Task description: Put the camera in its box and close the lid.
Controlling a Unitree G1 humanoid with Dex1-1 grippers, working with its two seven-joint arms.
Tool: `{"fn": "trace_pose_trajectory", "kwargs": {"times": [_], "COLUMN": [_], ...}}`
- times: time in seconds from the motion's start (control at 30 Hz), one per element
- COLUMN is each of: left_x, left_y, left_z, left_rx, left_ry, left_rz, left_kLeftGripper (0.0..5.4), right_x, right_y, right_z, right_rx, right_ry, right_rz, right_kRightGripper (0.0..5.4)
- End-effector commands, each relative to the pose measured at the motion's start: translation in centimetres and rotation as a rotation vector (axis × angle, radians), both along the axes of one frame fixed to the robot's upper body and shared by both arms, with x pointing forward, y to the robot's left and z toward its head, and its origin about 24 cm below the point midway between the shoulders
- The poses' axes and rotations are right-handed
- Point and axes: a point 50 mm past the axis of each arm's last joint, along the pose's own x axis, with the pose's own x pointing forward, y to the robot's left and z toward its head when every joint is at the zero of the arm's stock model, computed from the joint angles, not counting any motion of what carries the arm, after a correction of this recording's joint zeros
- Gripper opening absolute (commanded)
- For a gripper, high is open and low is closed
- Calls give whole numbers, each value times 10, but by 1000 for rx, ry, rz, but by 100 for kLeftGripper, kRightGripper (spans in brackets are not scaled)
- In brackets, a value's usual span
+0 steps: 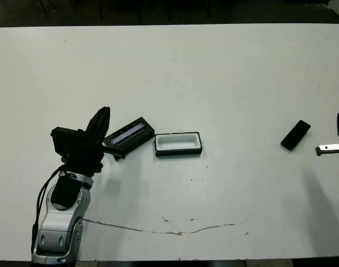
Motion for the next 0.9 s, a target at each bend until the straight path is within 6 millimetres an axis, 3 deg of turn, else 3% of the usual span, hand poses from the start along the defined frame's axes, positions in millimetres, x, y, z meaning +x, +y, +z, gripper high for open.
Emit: {"fn": "trace_pose_trajectory", "kwargs": {"times": [0.03, 0.27, 0.57, 0.9], "left_x": [-1, -2, -2, -2], "left_y": [6, 8, 9, 9], "left_z": [-6, -5, -6, -7], "left_rx": [23, 27, 20, 14], "left_ry": [29, 28, 28, 33], "left_rz": [10, 10, 8, 10], "left_kLeftGripper": [2, 2, 2, 2], "right_x": [5, 22, 26, 29], "right_y": [-8, -28, -37, -15], "right_z": [-9, -23, -37, -51], "right_rx": [-11, 36, -38, -13], "right_ry": [90, 222, 328, 396], "right_rz": [-41, -67, -57, 23], "right_kRightGripper": [0, 0, 0, 0]}}
